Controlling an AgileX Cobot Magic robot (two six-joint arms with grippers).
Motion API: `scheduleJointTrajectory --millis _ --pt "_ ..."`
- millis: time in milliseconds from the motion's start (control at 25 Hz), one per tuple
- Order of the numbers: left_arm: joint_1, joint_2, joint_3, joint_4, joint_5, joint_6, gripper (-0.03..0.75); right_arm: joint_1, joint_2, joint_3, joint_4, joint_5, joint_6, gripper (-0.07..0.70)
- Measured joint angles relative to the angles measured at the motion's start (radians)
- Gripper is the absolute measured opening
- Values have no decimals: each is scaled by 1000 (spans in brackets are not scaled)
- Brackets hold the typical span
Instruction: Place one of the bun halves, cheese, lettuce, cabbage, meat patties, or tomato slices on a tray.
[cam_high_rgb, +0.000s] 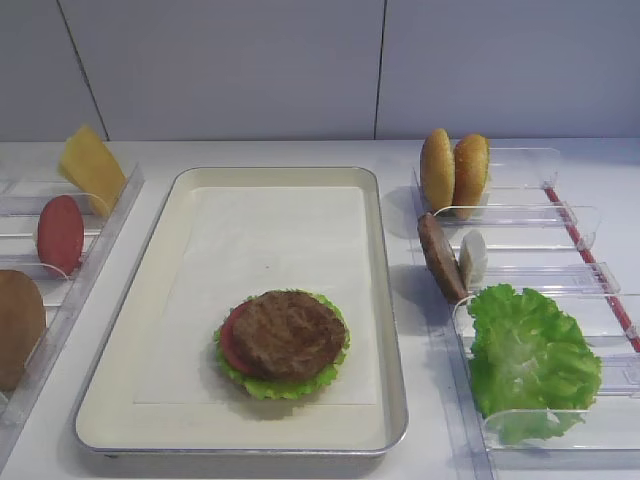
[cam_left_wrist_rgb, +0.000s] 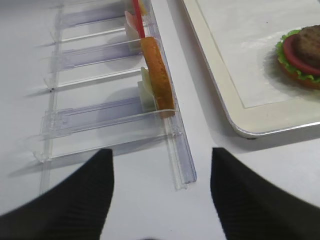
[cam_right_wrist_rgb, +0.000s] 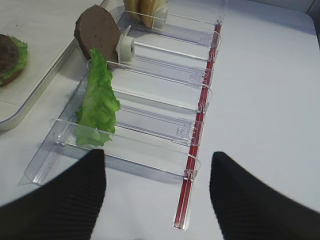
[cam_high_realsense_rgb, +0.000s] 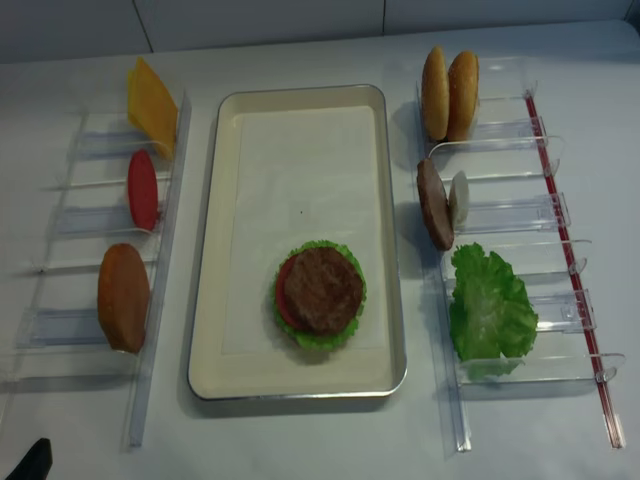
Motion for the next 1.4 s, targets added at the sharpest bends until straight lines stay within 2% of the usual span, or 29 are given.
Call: scheduleJointTrajectory --millis 1400 --pt "0 0 0 0 0 0 414 0 0 0 -13 0 28 469"
